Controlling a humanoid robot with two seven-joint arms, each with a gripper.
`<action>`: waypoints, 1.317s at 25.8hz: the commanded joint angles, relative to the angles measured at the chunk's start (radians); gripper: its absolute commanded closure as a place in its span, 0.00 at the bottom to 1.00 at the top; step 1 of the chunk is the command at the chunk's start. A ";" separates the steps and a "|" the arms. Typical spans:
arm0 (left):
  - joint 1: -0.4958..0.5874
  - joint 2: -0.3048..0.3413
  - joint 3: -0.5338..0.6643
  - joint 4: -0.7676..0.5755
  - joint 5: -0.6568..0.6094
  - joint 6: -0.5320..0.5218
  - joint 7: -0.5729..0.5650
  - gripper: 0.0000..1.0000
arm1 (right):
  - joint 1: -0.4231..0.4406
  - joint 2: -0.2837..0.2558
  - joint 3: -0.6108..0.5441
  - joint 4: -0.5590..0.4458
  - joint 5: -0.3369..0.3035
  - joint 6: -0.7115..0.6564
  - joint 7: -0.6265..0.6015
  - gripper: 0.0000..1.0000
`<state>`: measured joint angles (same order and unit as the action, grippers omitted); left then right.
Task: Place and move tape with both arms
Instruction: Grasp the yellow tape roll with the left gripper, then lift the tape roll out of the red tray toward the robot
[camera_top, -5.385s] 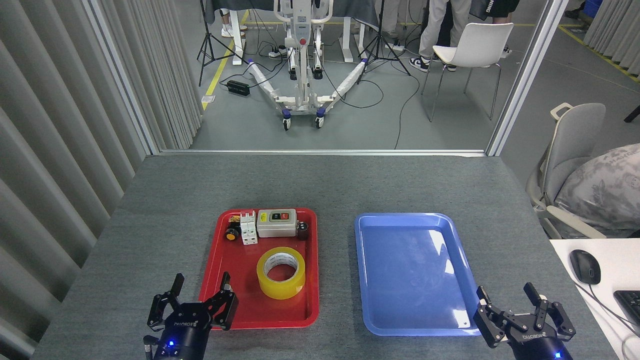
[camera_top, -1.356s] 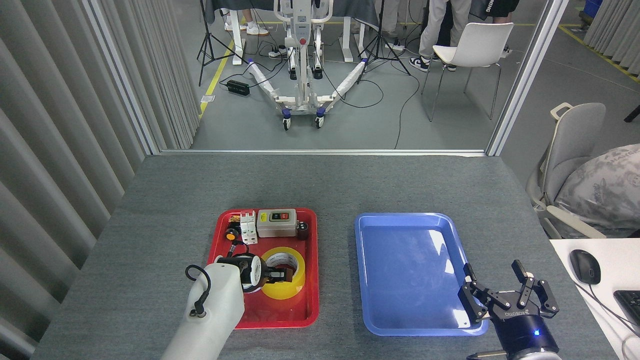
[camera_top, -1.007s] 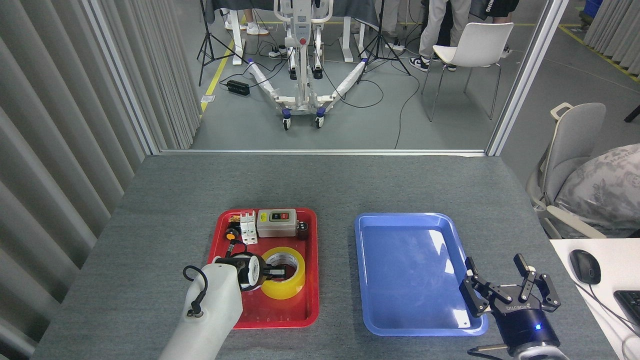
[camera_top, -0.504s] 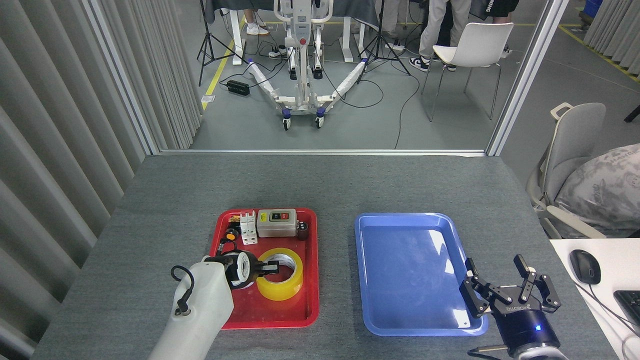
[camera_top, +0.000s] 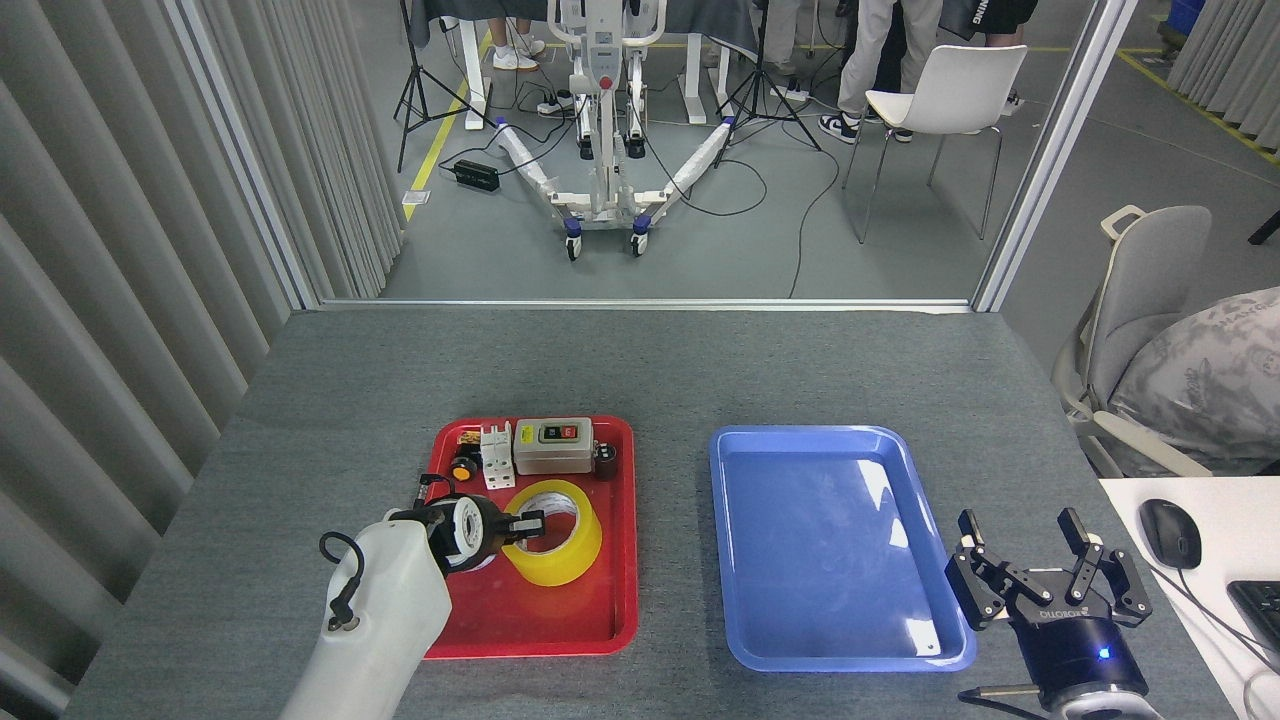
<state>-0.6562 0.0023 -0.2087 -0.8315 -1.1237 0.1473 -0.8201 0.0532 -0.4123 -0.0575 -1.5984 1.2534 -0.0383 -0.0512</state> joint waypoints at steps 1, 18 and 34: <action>0.009 0.002 0.008 -0.018 0.019 -0.002 0.001 0.79 | 0.004 0.004 0.001 0.000 0.001 0.000 0.002 0.00; 0.268 0.061 0.377 -0.327 0.593 -0.502 0.016 0.95 | 0.030 0.035 0.005 -0.008 0.008 -0.005 -0.009 0.00; 0.612 0.022 0.273 -0.577 1.018 -0.715 -0.192 0.95 | -0.088 -0.451 0.653 -0.052 -0.002 -0.123 -0.400 0.00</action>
<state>-0.0958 0.0260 0.1137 -1.3857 -0.1382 -0.5097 -0.9982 0.0156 -0.7635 0.4625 -1.6409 1.2564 -0.1542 -0.3765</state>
